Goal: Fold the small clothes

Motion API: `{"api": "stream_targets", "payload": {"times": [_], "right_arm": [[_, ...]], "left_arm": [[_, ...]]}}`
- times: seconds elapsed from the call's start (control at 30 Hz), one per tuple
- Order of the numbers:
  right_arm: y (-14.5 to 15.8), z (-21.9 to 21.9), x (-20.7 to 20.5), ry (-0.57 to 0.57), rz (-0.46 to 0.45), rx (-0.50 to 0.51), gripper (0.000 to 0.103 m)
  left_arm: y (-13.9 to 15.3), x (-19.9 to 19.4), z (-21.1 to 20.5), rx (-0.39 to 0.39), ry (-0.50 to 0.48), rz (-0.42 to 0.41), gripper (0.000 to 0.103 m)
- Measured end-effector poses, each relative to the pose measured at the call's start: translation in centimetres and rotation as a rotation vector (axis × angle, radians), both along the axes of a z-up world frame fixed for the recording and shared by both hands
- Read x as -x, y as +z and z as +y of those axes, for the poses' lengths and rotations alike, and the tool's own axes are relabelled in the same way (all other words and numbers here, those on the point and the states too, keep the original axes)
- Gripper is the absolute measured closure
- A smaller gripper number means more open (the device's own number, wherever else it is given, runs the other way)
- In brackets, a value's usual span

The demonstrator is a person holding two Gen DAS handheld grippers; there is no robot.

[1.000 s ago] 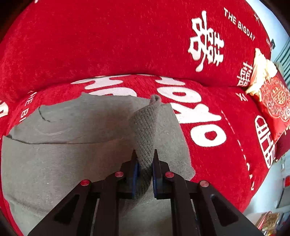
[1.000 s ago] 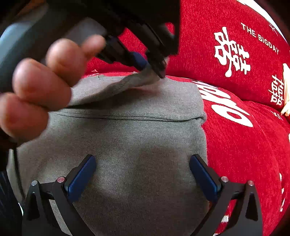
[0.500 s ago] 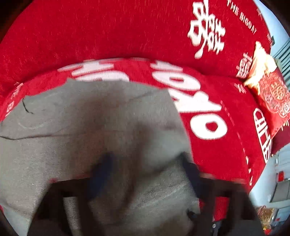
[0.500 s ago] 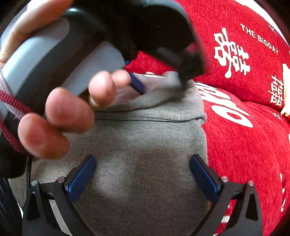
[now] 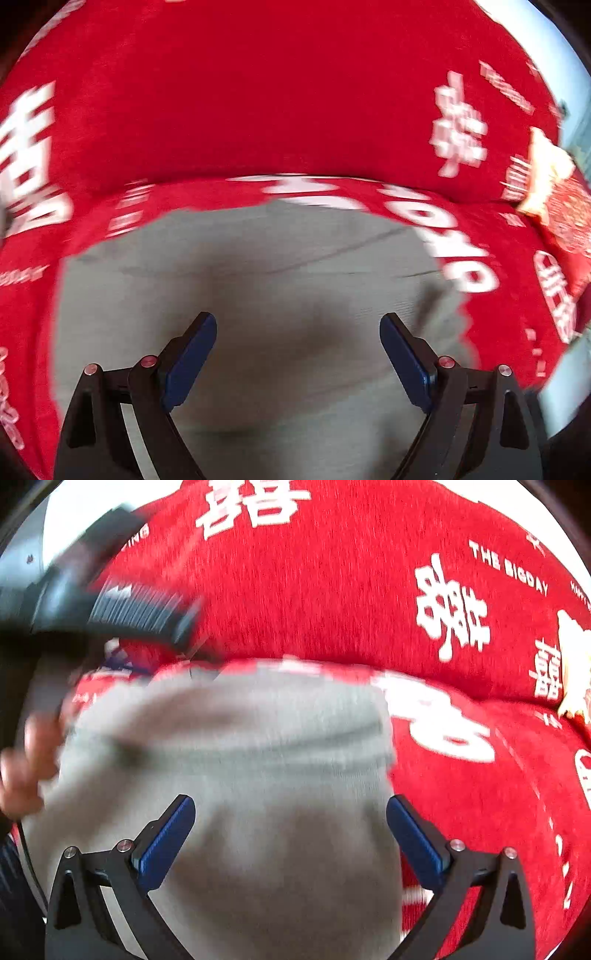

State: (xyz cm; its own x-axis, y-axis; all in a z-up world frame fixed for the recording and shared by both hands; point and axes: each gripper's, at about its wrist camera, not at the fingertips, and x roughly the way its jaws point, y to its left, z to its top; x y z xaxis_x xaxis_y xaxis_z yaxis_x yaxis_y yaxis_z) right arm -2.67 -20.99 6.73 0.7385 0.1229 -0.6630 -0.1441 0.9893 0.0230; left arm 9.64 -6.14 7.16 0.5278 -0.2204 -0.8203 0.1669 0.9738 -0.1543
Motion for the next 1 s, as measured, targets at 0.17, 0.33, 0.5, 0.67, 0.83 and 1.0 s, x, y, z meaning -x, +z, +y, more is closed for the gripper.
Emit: {"api": "stream_targets", "payload": {"times": [0.17, 0.33, 0.5, 0.67, 0.83, 1.0], "right_arm": [[1.3, 4.3, -5.1, 0.078, 0.028, -0.004, 0.000], [-0.7, 7.8, -9.6, 0.117, 0.126, 0.007, 0.000], [-3.3, 3.9, -9.4, -0.005, 0.236, 0.024, 0.001], [-2.6, -1.2, -6.3, -0.039, 0.199, -0.022, 0.001], [-1.2, -2.7, -5.0, -0.171, 0.183, -0.068, 0.001], [0.6, 2.3, -6.2, -0.036, 0.131, -0.064, 0.000]], "left_arm": [[-2.2, 1.4, 9.0, 0.061, 0.222, 0.056, 0.012], [-3.8, 1.8, 12.2, 0.097, 0.297, 0.084, 0.012], [-5.5, 2.0, 10.0, -0.022, 0.231, 0.085, 0.012], [-5.6, 3.9, 8.2, -0.133, 0.166, 0.015, 0.012], [-3.6, 4.2, 8.6, -0.069, 0.160, -0.027, 0.012], [-4.5, 2.6, 8.2, -0.141, 0.180, 0.007, 0.012]]}}
